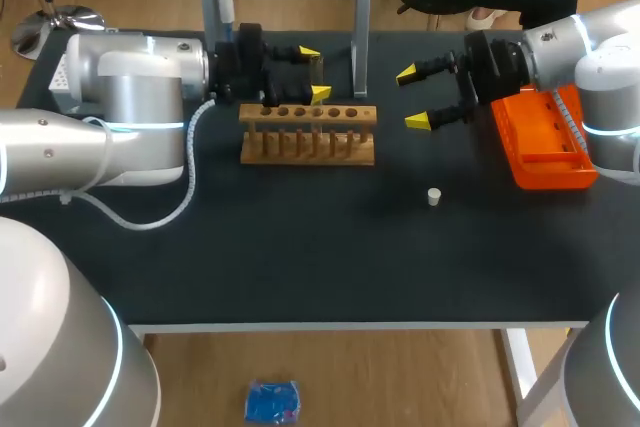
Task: Invert the test tube, pick up the pipette, mount the tip to pipette, aspirate from beaker and dispense into the tube, eject the tip, return the pipette, and cap with the stopper.
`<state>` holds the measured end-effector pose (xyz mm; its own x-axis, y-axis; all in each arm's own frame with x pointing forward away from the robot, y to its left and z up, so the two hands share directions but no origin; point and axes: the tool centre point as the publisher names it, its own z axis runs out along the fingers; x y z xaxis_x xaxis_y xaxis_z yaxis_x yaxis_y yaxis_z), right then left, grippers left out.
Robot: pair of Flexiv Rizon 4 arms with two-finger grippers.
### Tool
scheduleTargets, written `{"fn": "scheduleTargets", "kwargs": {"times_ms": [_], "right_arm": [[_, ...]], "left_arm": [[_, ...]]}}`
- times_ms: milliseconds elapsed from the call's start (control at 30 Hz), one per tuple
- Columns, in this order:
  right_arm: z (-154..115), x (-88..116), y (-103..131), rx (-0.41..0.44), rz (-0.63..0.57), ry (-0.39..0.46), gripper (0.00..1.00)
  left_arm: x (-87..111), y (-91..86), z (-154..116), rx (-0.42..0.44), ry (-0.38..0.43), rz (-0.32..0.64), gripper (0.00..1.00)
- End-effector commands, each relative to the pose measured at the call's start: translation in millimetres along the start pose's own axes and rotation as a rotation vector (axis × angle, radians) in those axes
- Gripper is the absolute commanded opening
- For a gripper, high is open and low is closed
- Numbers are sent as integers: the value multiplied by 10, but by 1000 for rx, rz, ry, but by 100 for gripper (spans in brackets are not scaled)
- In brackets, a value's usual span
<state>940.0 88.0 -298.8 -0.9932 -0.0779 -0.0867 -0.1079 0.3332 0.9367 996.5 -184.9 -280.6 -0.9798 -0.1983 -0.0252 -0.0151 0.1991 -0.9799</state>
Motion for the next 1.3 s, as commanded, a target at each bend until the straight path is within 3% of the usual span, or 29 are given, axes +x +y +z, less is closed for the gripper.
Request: {"fn": "scheduleTargets", "kwargs": {"times_ms": [33,400,667,767,1300], "right_arm": [[-4,0,-2,0,-1,1,100],[-4,0,-2,0,-1,1,100],[-4,0,-2,0,-1,1,100],[-4,0,-2,0,-1,1,100],[-4,0,-2,0,-1,1,100]], "left_arm": [[85,-112,-140,-26,-20,-3,100],[337,-373,-775,-107,-140,-23,100],[623,-521,-1290,-166,-307,-86,100],[739,-545,-1442,-237,-358,-125,100],[739,-545,-1442,-237,-358,-125,100]]}}
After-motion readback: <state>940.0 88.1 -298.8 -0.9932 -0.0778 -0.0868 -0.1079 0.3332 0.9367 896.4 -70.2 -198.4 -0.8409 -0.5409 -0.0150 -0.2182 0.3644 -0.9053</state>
